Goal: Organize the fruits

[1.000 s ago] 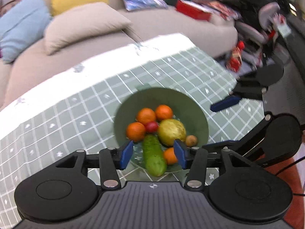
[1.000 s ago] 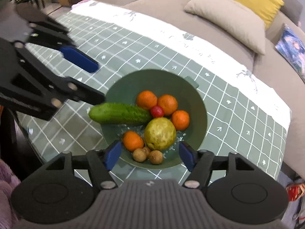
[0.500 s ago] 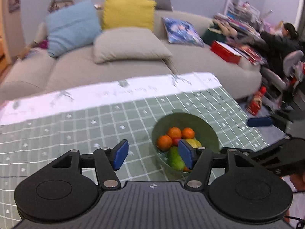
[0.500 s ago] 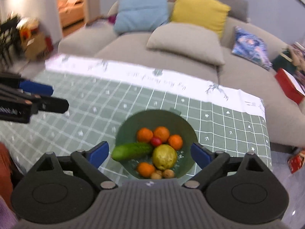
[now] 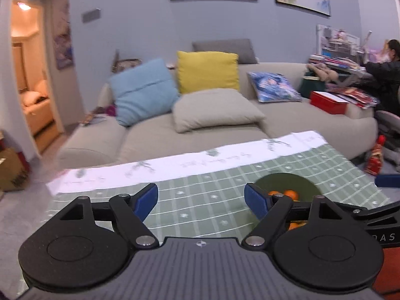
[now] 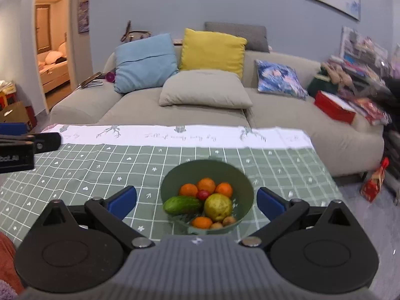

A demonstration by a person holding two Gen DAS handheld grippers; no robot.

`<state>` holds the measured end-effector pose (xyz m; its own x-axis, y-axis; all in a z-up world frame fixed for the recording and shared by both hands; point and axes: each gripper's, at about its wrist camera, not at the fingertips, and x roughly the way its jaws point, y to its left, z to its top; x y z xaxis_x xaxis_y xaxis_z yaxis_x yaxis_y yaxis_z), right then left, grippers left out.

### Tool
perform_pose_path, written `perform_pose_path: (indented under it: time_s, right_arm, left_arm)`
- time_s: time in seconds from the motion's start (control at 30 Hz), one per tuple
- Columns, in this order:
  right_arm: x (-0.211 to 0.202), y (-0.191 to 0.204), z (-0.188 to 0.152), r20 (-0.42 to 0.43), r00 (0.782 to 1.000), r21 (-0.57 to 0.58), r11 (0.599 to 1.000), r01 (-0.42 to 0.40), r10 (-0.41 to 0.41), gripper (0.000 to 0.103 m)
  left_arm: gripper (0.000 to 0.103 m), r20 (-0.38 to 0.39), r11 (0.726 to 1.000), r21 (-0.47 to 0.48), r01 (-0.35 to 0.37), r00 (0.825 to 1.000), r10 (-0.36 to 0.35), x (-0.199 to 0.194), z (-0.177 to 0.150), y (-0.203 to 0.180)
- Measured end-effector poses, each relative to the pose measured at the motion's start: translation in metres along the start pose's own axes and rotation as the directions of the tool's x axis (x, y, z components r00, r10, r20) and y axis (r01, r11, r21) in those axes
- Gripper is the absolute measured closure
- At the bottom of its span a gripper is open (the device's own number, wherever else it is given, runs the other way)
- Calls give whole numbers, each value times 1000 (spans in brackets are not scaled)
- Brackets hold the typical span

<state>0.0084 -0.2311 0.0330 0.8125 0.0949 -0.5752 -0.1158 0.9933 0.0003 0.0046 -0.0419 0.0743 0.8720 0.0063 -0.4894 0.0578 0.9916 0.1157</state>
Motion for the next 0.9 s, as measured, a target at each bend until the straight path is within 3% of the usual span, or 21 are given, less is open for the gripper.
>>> perform_pose_path:
  time_s: [0.07,0.23,0.53,0.9]
  right_arm:
    - [3,6,-8,-27,999,14,1000,-16,16,5]
    - [1,30,-18,-41,999,-86,996,-34,31,5]
    - [10,39,-26,-104,994,-105,993,-53,42,5]
    - [10,36,-29,-118,992,-84,996,-44,33,5]
  left_arm:
    - [10,-7,1000,-19,-19,1000,19,-2,-8,4]
    - [10,-105,998,-34,-52,993,48,3,-24,9]
    - [10,-225,994,-89,-61,974,39,9,-45,20]
    - [10,-249,994,-92,-60,968,35,7,-48,20]
